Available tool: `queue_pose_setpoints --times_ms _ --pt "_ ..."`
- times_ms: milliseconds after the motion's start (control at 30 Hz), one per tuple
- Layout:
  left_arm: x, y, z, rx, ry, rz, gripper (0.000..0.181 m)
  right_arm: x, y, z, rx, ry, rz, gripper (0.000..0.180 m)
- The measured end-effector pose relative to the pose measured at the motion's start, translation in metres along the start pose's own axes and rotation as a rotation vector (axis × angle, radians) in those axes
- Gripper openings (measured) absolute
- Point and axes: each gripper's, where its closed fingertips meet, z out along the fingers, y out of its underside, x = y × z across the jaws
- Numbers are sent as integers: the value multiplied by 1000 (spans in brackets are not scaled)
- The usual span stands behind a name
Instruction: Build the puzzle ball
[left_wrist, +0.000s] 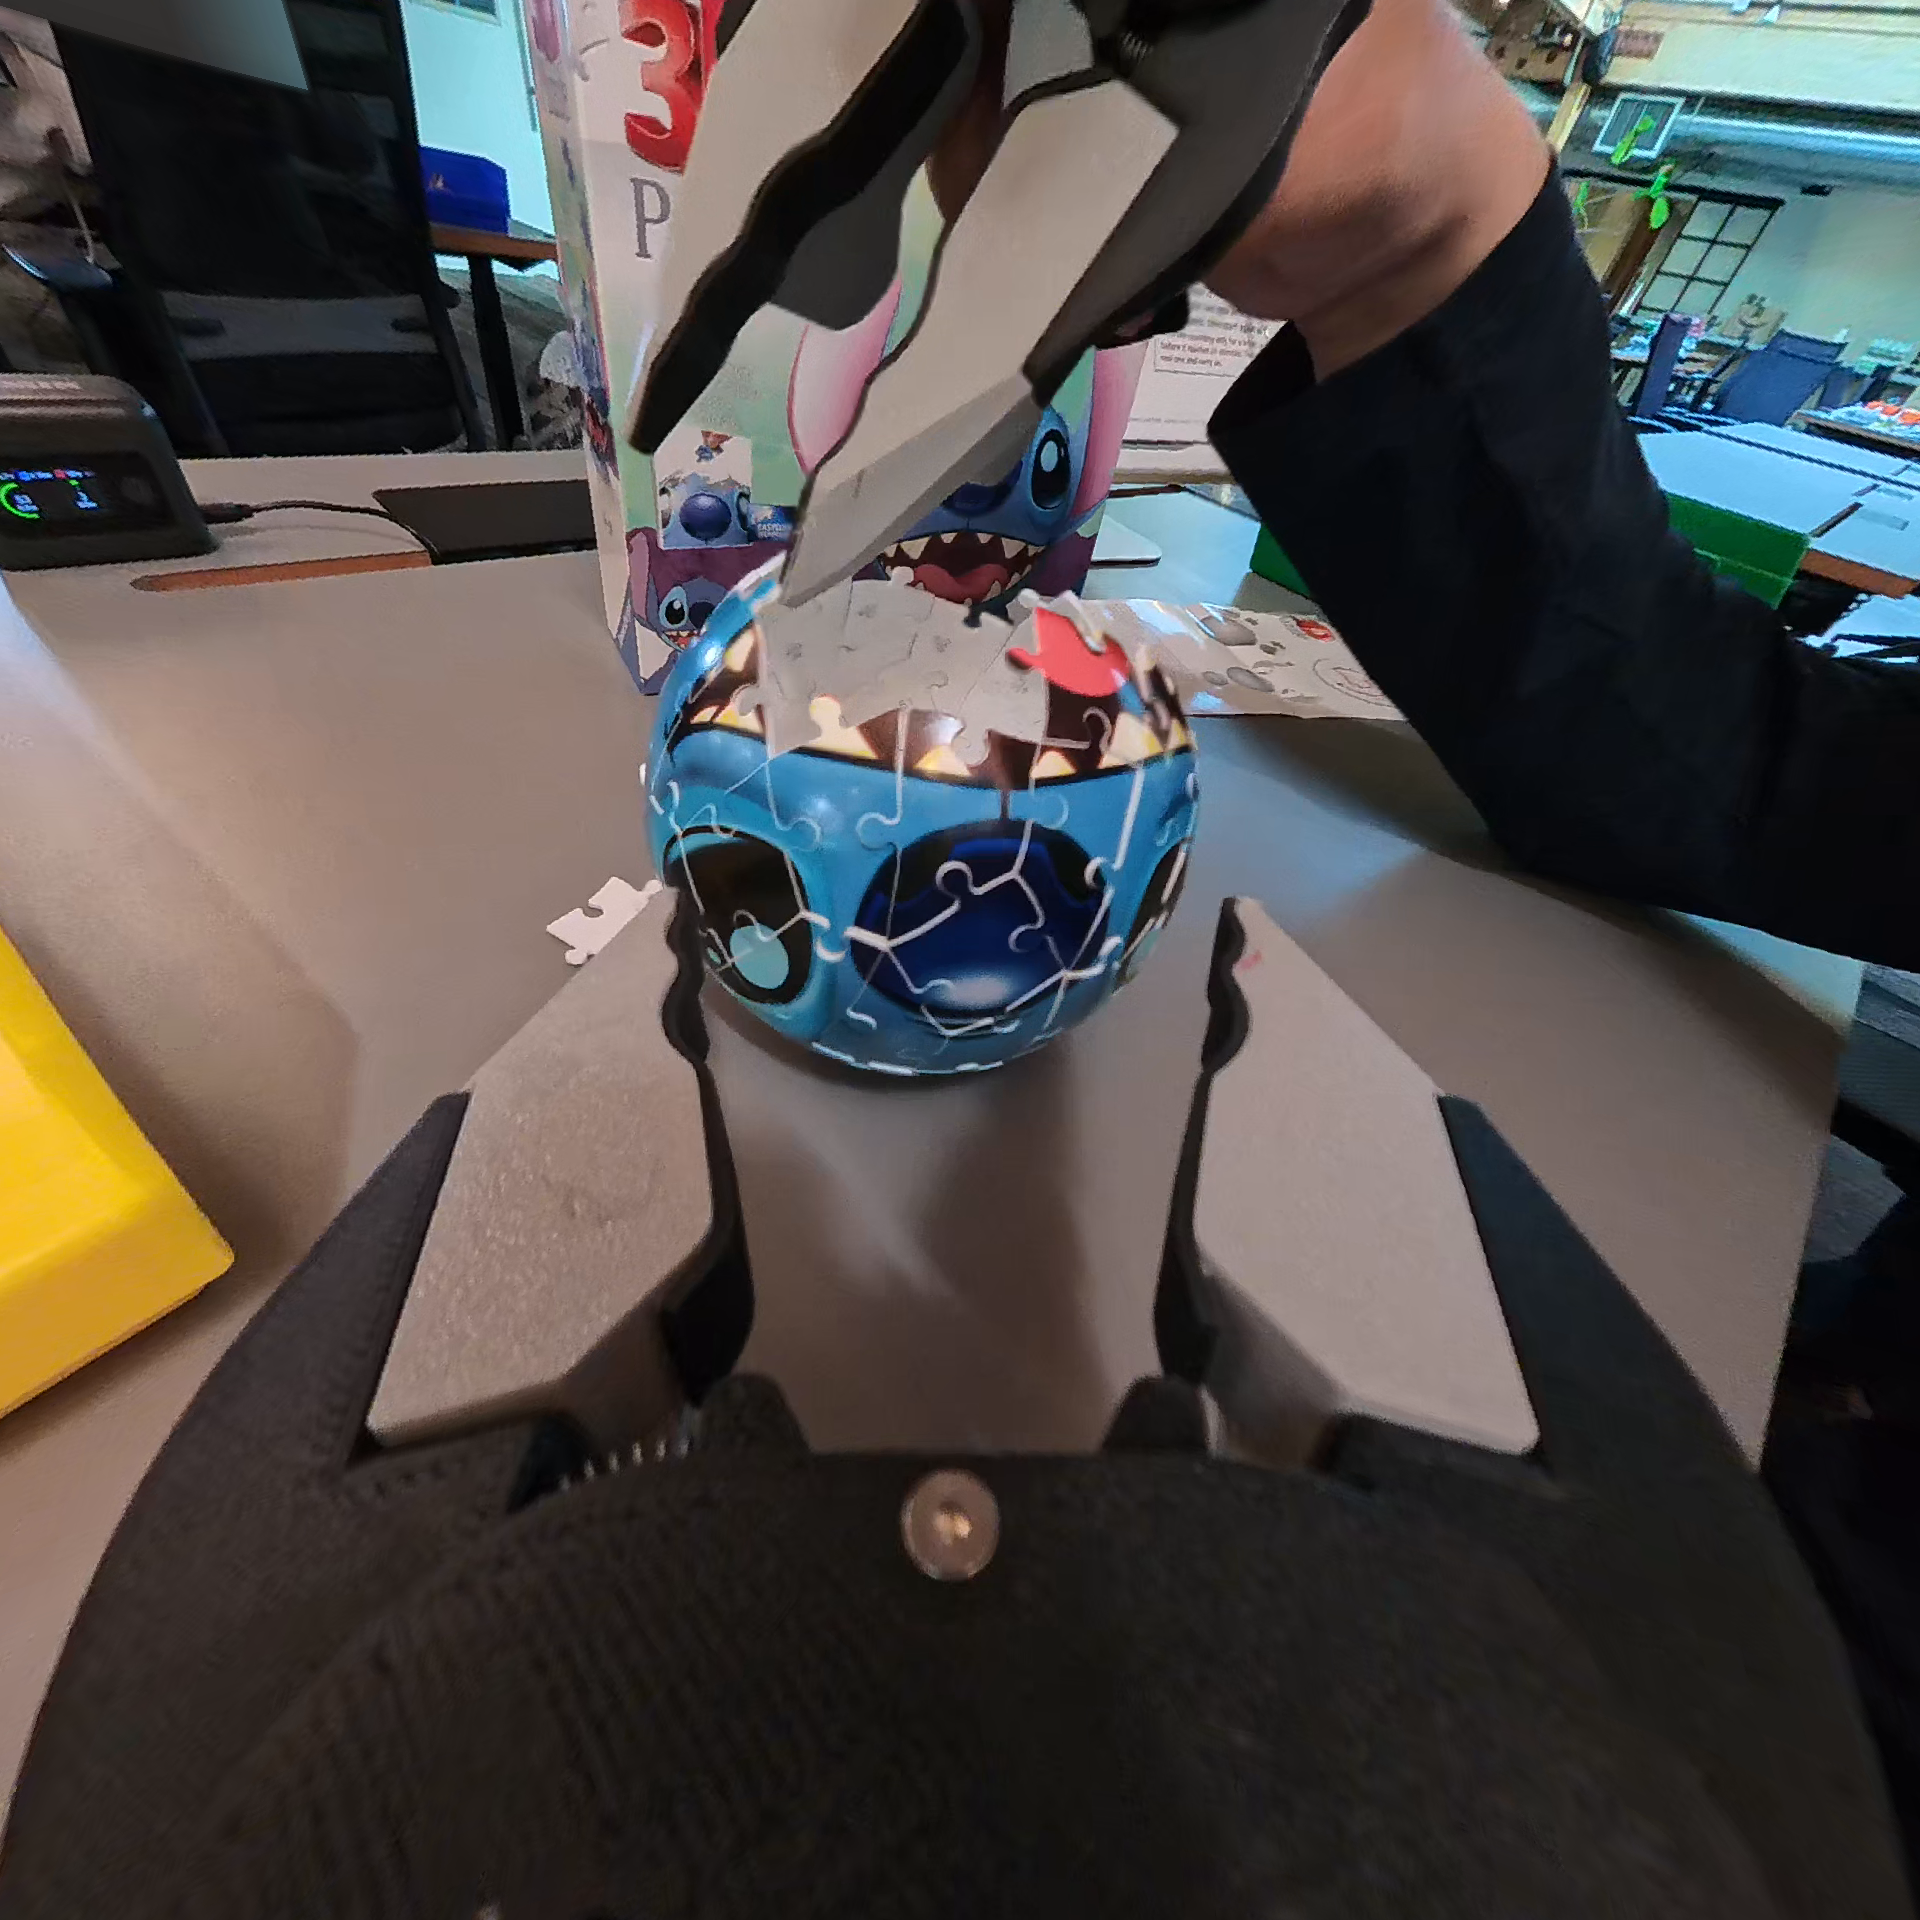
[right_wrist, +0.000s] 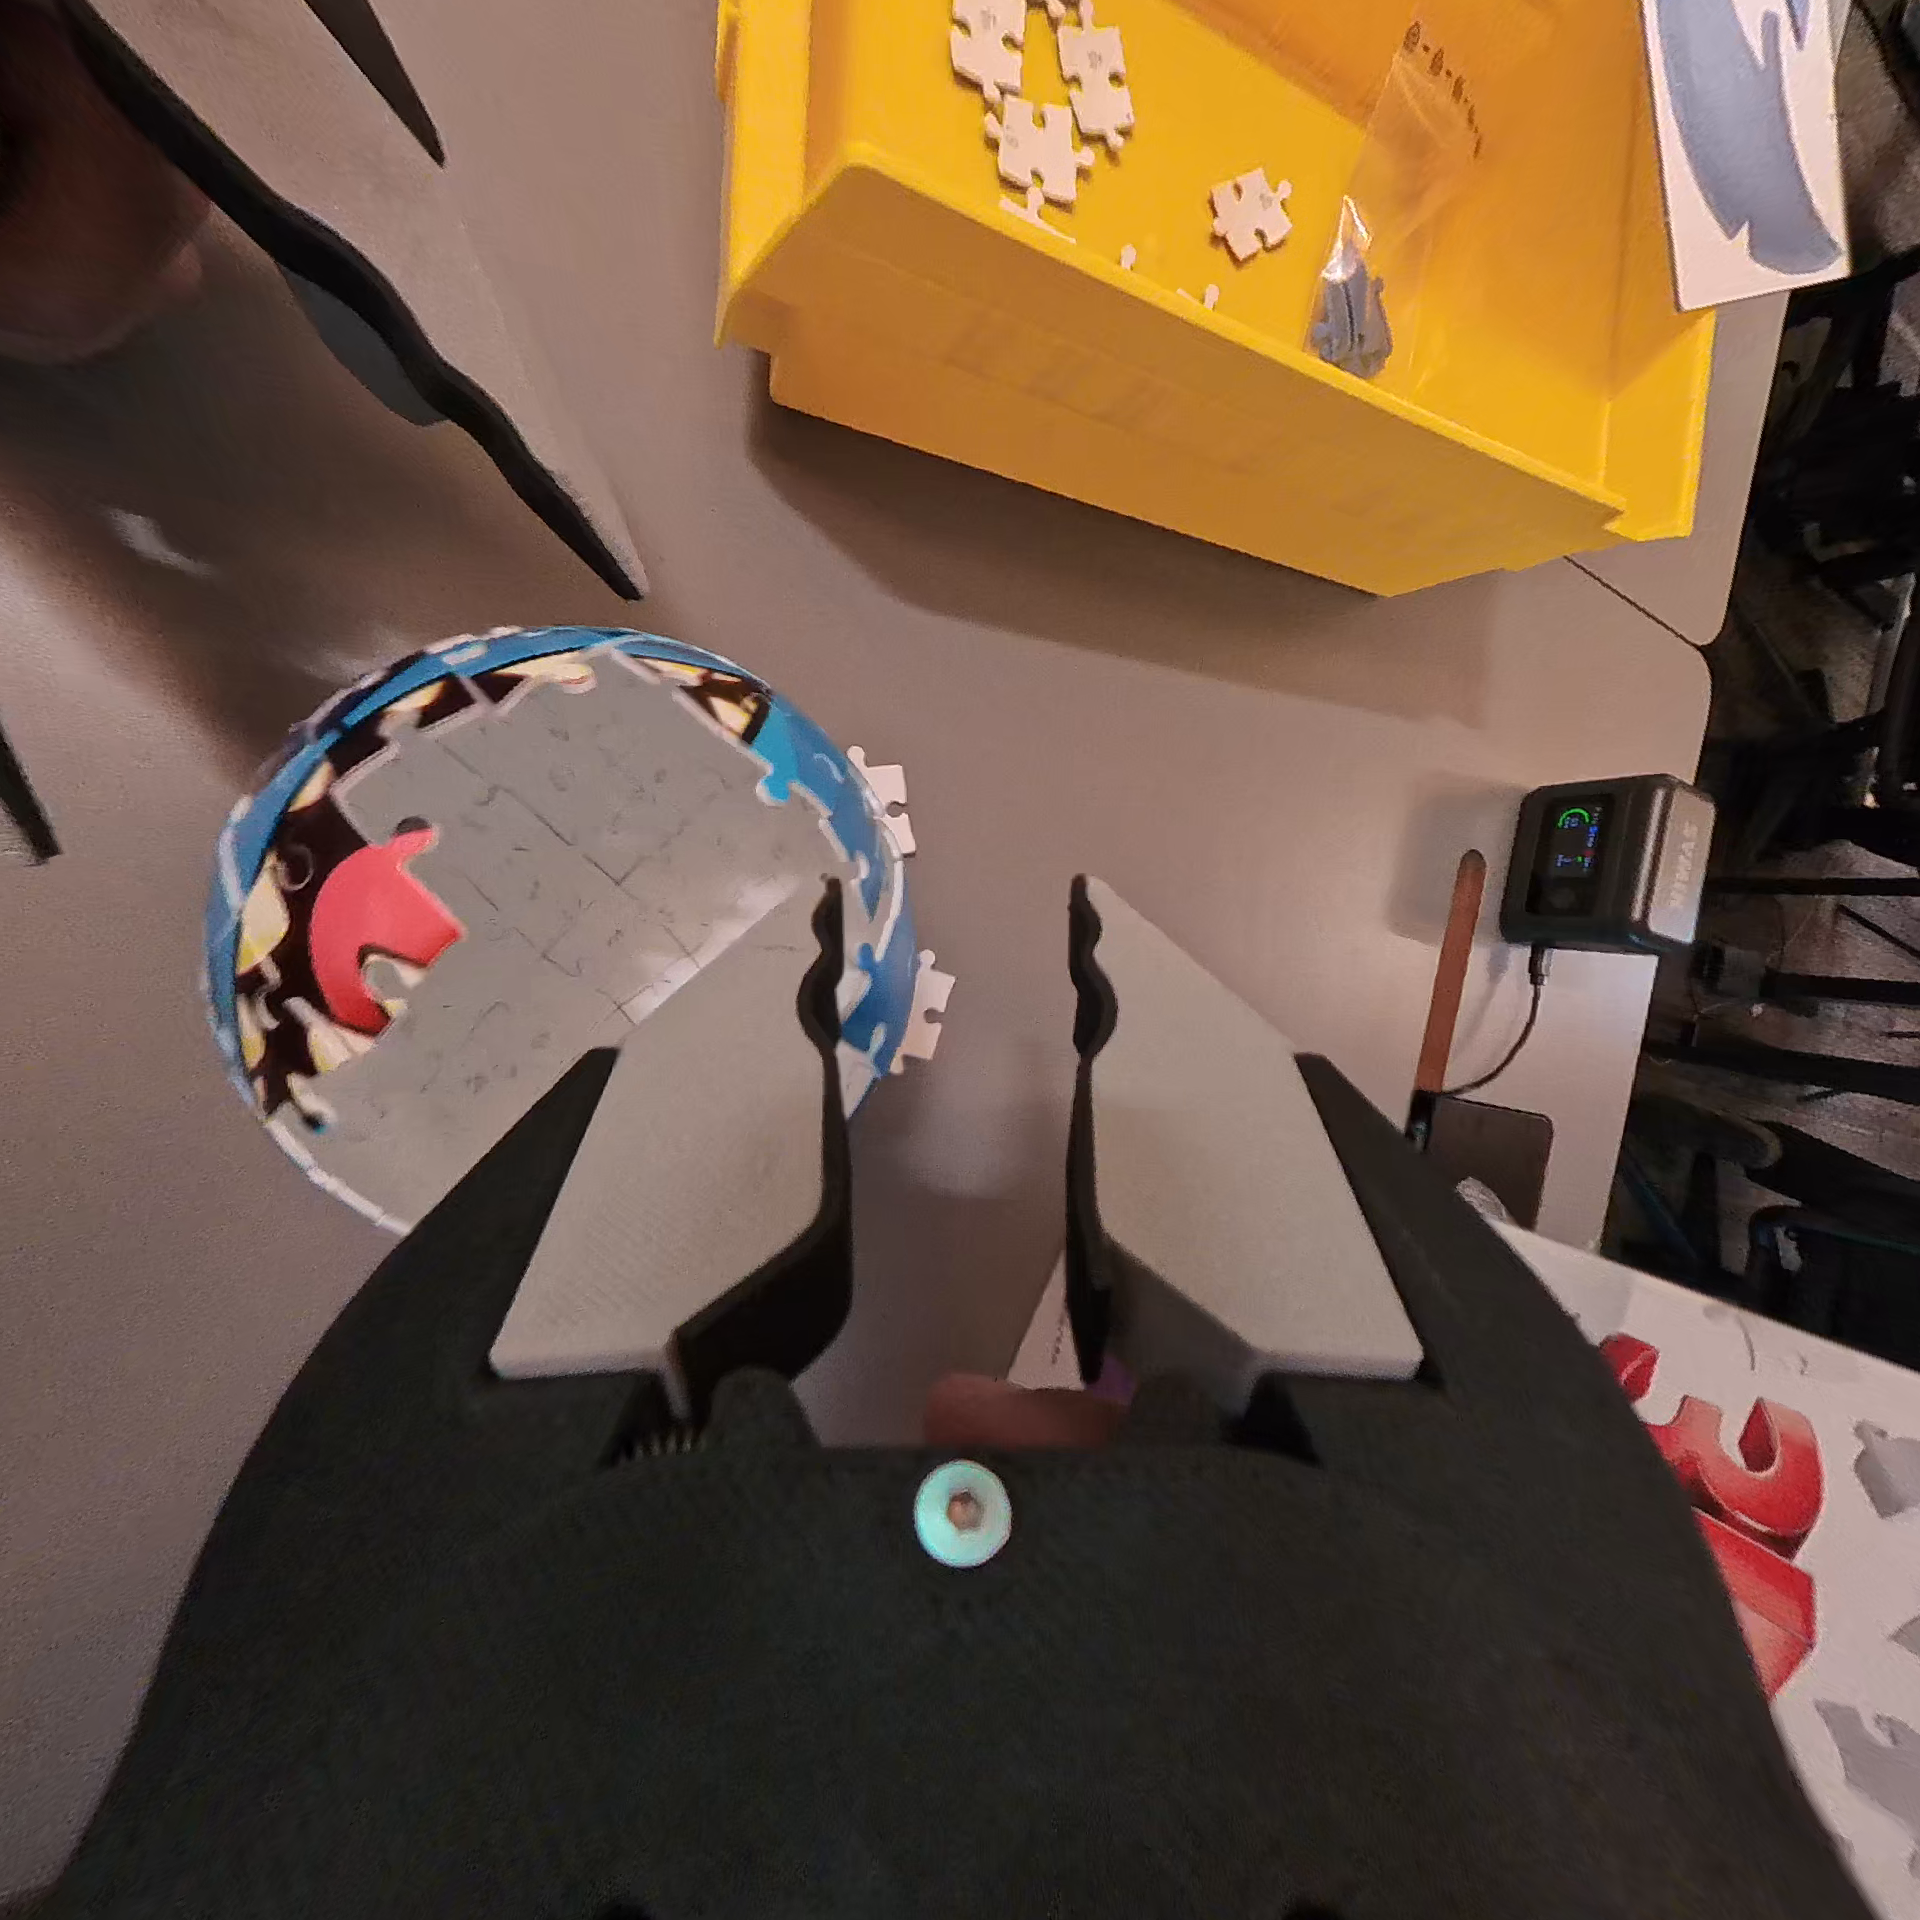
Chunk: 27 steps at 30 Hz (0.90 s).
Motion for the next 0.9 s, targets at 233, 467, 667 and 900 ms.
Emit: queue_pose_setpoints --times_ms 233,467,667,900 --pt "2 0 -1 -4 5 9 98 1 -1 -26 82 -2 49 42" --pt "4 -3 -3 22 -4 48 99 -20 25 -39 113 -109 38 74" --pt "6 -6 -6 52 -9 63 100 -26 41 -62 247 -152 41 103" --pt "6 -5 -5 48 -8 69 101 -39 56 -76 225 -79 79 99"
